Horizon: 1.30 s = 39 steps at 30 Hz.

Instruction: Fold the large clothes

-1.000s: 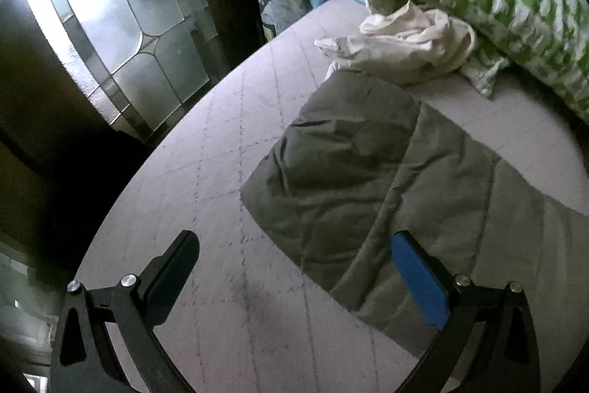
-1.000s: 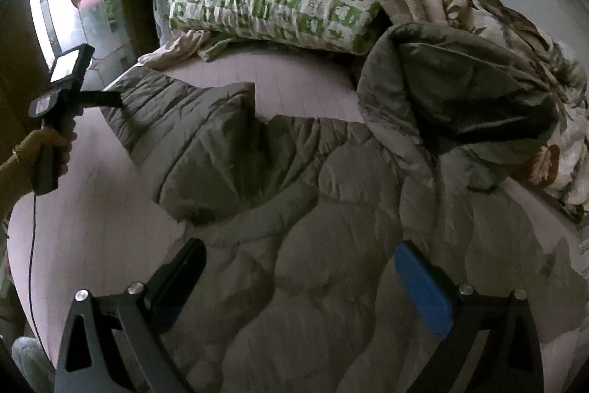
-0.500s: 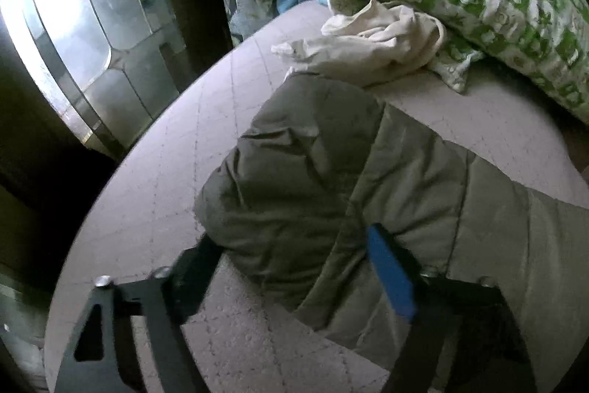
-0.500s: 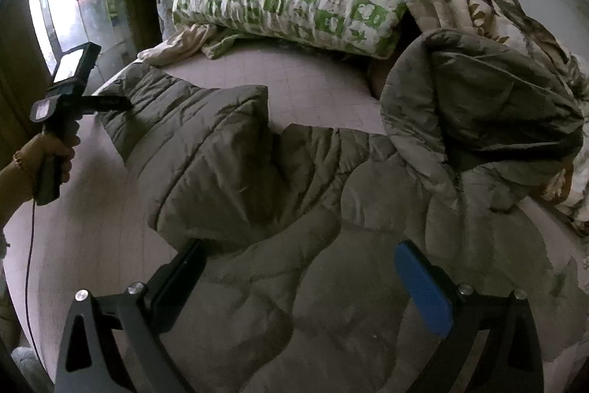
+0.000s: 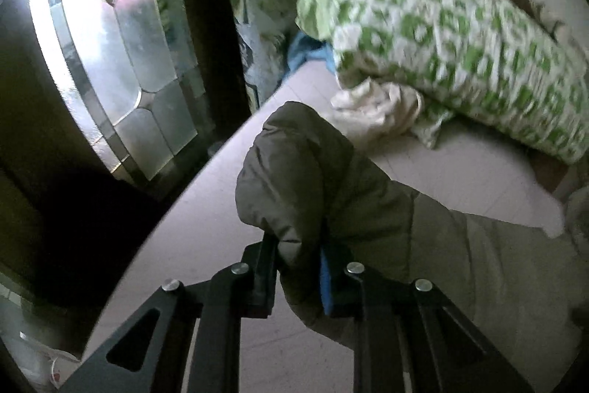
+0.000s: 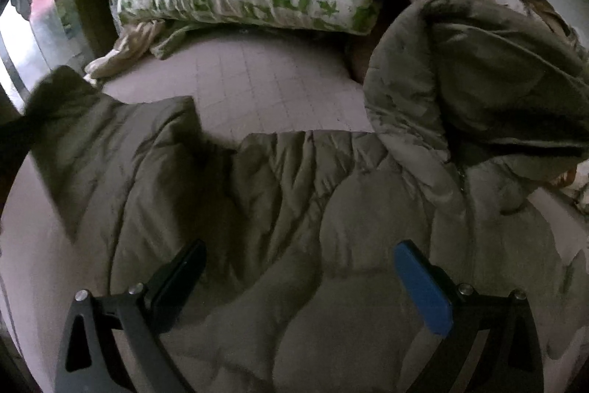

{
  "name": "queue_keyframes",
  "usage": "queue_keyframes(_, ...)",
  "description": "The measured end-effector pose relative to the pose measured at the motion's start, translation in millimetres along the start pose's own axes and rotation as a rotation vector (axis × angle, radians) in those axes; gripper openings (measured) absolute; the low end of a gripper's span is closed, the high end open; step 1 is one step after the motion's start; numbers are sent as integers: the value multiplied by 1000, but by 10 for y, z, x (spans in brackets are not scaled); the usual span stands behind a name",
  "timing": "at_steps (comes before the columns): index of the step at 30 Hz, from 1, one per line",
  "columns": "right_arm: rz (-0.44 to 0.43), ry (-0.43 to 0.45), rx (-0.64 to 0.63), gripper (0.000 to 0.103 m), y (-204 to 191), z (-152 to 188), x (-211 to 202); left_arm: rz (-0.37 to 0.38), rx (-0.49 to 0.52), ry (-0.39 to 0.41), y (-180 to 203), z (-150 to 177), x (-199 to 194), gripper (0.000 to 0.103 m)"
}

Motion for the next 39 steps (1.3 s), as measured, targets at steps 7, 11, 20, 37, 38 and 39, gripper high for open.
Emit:
queue_keyframes(7,72,-107,-94,103,-386,125,540,-13,55,13,13,12,-193,19)
queue_keyframes(11,51,-96,-50,103,-330,92,568,-40,117,30,109,86,-316,19)
queue_keyframes(20,6,24,65,103,348,204,-202,28,279,79,830,206,-851,19)
queue_keyframes(37,171,-52,245,103,2259,1556,-892,351,471,82,3320,703,-1713,17)
queue_keyframes(38,180,-65,249,103,2330,1616,-907,362,490,89,3480,749,-1758,17)
queue_keyframes(39,181,-66,262,103,2397,1664,-925,372,514,99,3648,809,-1812,17)
Point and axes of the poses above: each gripper's, at about its wrist camera, not at the fingertips, and x roughly the way its jaws point, y to its right, z to its underside, the point moved 6 cm from there along x, roughly the way its jaws point, and after that the axes turned 7 degrees about y, right-handed, at the moved point
